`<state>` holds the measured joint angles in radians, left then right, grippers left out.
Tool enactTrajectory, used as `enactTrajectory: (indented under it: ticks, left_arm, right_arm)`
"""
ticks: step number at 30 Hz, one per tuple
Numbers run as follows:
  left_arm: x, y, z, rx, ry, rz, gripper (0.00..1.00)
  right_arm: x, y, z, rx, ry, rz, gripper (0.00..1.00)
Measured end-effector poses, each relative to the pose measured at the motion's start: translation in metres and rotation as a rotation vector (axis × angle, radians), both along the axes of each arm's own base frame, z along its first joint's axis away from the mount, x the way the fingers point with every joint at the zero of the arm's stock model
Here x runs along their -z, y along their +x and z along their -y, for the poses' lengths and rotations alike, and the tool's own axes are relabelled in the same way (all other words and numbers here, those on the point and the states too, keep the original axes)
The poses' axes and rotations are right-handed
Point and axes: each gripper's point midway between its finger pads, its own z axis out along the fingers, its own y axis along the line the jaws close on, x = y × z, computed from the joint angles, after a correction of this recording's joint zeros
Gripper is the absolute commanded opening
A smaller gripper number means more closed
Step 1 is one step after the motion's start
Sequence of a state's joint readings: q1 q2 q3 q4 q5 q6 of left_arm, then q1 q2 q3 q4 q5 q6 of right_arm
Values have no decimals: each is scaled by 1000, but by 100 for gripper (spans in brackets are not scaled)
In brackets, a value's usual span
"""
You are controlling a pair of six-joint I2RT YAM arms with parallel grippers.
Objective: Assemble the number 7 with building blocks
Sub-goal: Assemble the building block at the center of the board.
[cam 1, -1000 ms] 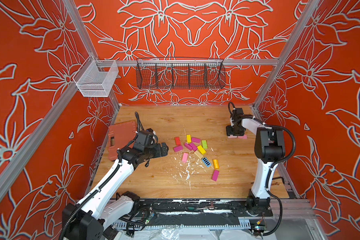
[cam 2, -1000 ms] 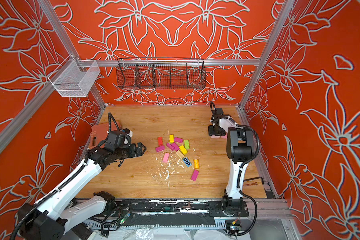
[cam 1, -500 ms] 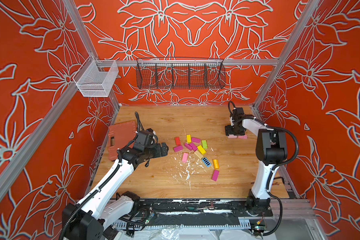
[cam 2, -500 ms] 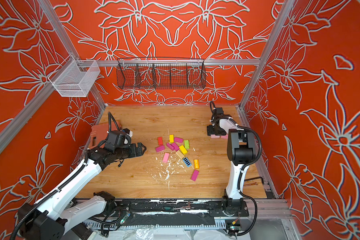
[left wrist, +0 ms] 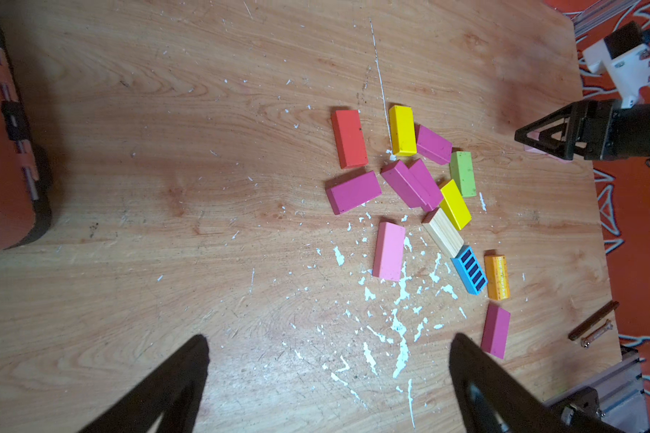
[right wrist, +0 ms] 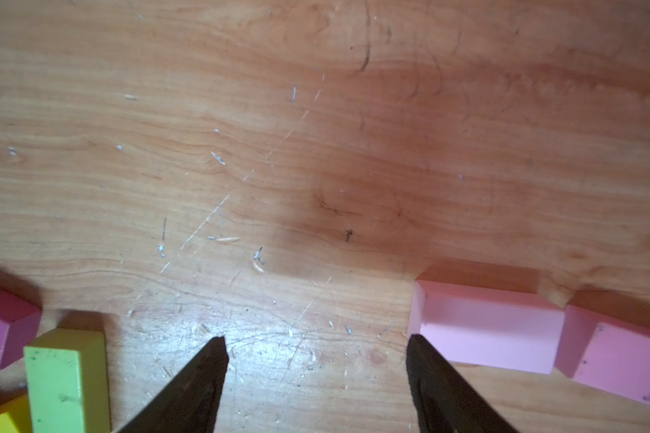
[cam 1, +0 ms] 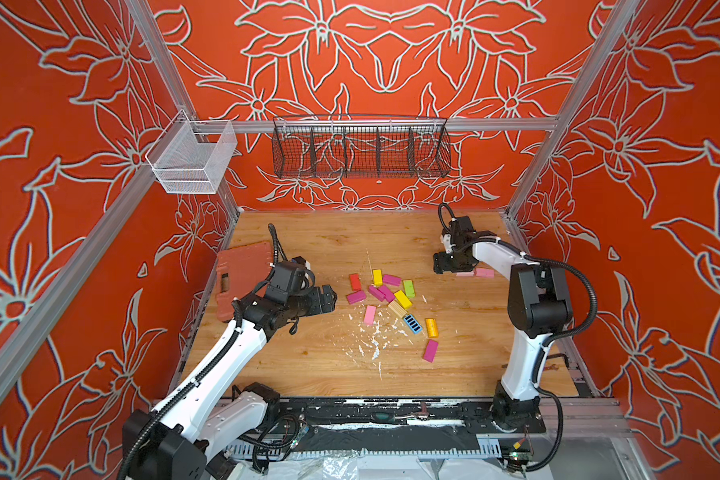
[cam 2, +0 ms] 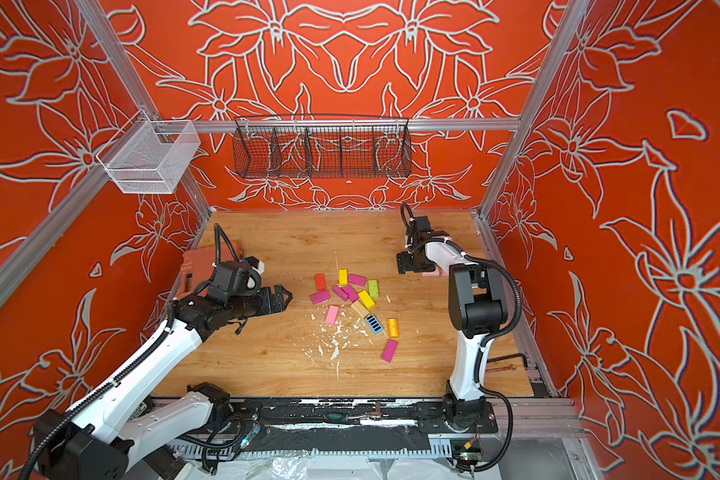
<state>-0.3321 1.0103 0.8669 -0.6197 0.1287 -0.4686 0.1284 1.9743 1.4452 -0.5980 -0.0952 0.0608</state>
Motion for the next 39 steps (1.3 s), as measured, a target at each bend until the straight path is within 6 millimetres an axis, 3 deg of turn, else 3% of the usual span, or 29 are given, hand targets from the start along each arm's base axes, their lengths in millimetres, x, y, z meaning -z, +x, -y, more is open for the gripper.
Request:
enactTrajectory:
  ticks: [10, 25, 33, 39]
  left_arm:
    - [-1, 0, 0, 0, -1, 3, 97]
    - [-1, 0, 0, 0, -1, 4, 97]
    - [-1, 0, 0, 0, -1, 3, 97]
    - [-1, 0, 0, 0, -1, 3, 97]
  right_arm:
    - [23, -2, 4, 35, -8, -52, 81]
    - [19, 2, 12, 81, 11, -33, 83]
    - [-16, 11, 65, 205, 76, 55, 86]
    - [-20, 9, 108, 298, 103, 70, 86]
